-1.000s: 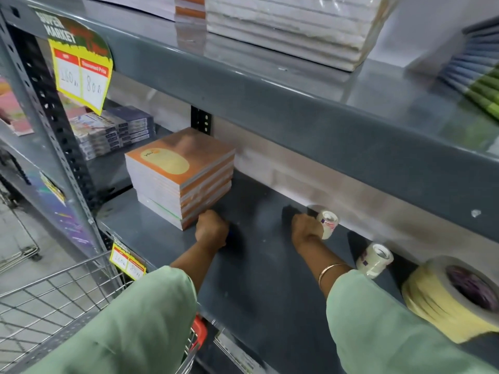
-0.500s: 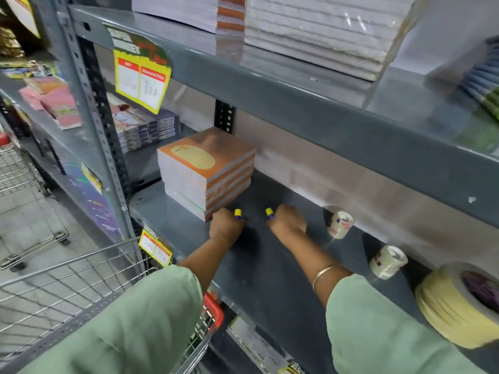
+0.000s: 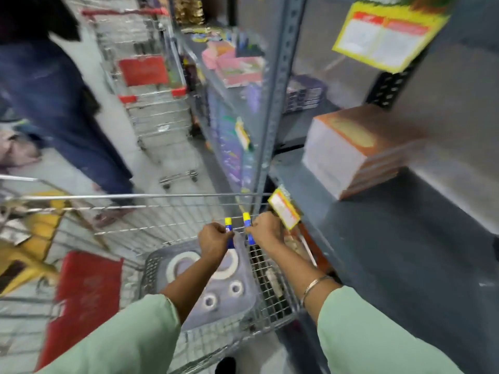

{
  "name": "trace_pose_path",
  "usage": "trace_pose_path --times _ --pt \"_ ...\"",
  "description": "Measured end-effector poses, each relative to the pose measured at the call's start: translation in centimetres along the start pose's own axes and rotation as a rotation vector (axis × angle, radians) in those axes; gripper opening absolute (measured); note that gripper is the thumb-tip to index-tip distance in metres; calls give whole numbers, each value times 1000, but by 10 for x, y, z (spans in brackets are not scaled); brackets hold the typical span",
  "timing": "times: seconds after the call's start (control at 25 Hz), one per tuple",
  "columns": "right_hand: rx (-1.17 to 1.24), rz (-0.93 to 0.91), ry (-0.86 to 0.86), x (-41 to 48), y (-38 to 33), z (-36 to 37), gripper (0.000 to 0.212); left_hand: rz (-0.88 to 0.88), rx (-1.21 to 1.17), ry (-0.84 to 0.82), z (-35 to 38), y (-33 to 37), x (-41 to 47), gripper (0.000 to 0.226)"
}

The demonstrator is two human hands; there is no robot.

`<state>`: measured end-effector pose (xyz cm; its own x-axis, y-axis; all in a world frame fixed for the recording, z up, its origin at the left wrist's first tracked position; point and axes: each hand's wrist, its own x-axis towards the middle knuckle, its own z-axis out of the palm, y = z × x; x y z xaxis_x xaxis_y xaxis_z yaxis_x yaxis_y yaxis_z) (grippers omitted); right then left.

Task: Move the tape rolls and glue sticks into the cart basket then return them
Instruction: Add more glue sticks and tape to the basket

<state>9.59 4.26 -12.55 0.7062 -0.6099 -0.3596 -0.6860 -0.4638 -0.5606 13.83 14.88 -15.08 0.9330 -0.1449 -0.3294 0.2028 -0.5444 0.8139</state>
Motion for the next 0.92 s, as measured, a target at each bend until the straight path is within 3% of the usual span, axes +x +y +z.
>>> trace_pose_path --times 0.08,0.2,0.4,0.48,0.56,0.72,0.92 --pt "-22 17 -121 8 -3 60 30 -112 44 9 -21 -52 21 38" --pt "-55 68 -257 12 3 142 36 -274 157 -18 -40 -122 38 22" --pt "-114 186 -408 21 28 268 19 -402 272 -22 -38 -219 62 37" --pt "-170 201 -465 26 38 304 26 -449 338 -28 -32 -250 69 39" --pt "-174 202 -479 27 43 332 34 -452 394 -5 -29 -268 73 21" --pt "-301 208 -487 23 47 357 35 -468 466 -22 -20 -290 77 35" --pt "-385 96 -505 24 51 352 25 -503 553 -79 -15 -305 77 16"
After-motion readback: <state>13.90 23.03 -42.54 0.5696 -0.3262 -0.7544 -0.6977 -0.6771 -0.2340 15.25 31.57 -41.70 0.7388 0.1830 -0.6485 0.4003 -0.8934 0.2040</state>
